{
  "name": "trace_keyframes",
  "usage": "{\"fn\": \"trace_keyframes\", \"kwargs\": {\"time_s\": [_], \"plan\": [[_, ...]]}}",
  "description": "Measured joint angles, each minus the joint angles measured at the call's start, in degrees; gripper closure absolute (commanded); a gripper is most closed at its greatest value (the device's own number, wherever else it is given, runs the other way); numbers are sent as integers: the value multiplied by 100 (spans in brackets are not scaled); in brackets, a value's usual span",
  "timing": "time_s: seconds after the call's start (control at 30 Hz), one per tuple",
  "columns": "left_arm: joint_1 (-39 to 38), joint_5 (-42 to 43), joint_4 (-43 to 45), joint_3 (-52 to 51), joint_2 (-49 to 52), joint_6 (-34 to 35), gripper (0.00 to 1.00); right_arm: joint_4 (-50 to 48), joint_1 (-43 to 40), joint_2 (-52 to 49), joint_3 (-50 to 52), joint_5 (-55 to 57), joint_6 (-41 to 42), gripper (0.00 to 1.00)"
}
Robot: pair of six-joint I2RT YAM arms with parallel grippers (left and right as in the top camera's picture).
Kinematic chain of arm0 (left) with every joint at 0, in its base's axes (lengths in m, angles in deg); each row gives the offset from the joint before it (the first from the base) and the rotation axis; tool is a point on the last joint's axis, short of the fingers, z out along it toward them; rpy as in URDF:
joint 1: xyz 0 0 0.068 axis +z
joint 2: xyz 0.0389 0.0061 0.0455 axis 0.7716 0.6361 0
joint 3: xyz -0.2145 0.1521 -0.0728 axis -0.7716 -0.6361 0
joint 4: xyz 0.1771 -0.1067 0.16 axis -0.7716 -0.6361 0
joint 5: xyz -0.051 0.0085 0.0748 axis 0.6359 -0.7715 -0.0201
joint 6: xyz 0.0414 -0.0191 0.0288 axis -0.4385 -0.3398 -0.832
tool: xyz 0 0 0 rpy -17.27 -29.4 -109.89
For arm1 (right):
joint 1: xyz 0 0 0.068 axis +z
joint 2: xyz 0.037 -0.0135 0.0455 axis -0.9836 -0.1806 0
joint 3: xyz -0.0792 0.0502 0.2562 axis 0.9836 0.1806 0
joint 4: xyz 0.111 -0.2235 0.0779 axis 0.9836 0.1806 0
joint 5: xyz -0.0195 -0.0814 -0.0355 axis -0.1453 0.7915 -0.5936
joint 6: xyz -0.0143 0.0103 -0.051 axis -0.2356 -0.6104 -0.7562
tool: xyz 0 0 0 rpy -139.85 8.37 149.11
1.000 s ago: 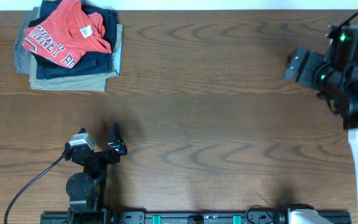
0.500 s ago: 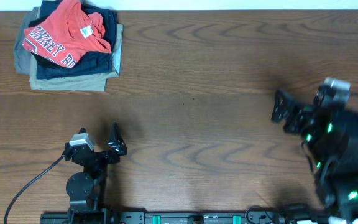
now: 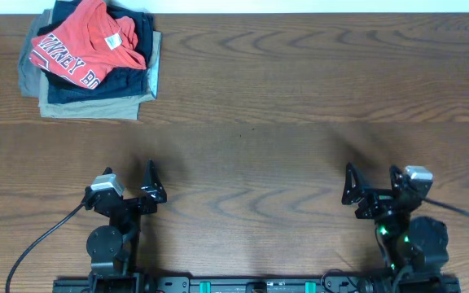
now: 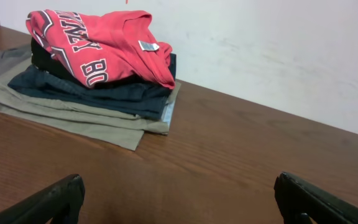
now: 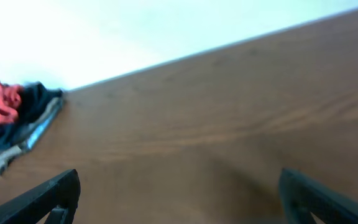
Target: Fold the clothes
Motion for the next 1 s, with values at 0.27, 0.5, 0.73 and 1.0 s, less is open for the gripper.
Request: {"fn": "trace_keyframes", "kwargs": {"time_s": [0.27,0.5,0.73,1.0], "plan": [[2,0,0,0,0,0,2,-785,0,525,922,-57,-105,1],[0,0,0,0,0,0,2,-1523,0,682,1423,-164,-280,1],[0,0,0,0,0,0,2,-2378,0,713,1445,-308,-881,1],[0,0,0,0,0,0,2,-2129,0,730,1445,-466,-1462,1]]}}
